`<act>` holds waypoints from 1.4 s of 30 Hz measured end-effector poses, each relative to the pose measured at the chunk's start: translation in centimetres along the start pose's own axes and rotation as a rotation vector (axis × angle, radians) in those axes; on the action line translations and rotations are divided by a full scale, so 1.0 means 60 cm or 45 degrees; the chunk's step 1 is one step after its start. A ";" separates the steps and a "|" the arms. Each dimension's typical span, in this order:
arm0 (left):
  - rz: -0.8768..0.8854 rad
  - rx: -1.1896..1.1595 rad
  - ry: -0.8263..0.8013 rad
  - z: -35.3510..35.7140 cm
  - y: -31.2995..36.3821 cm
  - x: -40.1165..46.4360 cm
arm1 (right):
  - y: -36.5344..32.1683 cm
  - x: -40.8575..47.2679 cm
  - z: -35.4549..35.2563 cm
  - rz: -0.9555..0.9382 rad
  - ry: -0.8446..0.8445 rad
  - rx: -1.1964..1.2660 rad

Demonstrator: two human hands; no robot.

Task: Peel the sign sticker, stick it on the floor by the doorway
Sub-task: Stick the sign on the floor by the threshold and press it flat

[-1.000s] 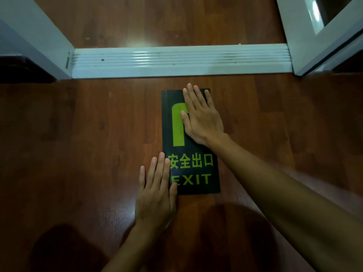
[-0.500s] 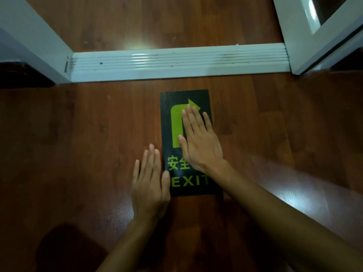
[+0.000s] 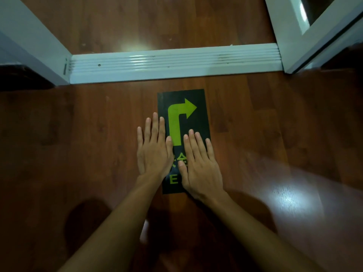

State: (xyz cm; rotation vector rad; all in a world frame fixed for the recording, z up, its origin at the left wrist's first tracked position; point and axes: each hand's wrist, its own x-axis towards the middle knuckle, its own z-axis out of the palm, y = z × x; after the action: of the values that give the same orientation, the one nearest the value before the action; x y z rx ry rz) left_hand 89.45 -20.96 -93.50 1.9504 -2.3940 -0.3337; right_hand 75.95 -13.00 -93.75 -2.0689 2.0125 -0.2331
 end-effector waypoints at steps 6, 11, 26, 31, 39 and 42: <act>-0.018 0.014 -0.015 0.007 0.003 -0.049 | -0.004 -0.007 -0.003 0.141 0.030 0.032; -0.044 0.002 -0.039 0.014 0.006 -0.084 | -0.003 -0.008 0.002 0.174 0.004 -0.022; -0.142 -0.136 -0.587 -0.228 0.041 -0.069 | -0.029 0.021 -0.260 0.394 -0.652 0.158; -0.127 -0.120 -0.661 -0.445 0.099 -0.072 | -0.069 0.003 -0.483 0.426 -0.512 0.154; -0.057 -0.145 -0.571 -0.837 0.236 -0.093 | -0.138 -0.024 -0.889 0.770 -0.335 0.494; 0.064 -0.151 -0.520 -0.963 0.313 -0.107 | -0.143 -0.058 -1.033 0.912 -0.108 0.653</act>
State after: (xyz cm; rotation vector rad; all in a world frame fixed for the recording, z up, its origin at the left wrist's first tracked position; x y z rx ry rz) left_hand 82.11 -19.44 -32.88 1.9187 -2.5713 -0.9299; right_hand 66.56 -13.33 -31.81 -0.9734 2.1943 -0.4469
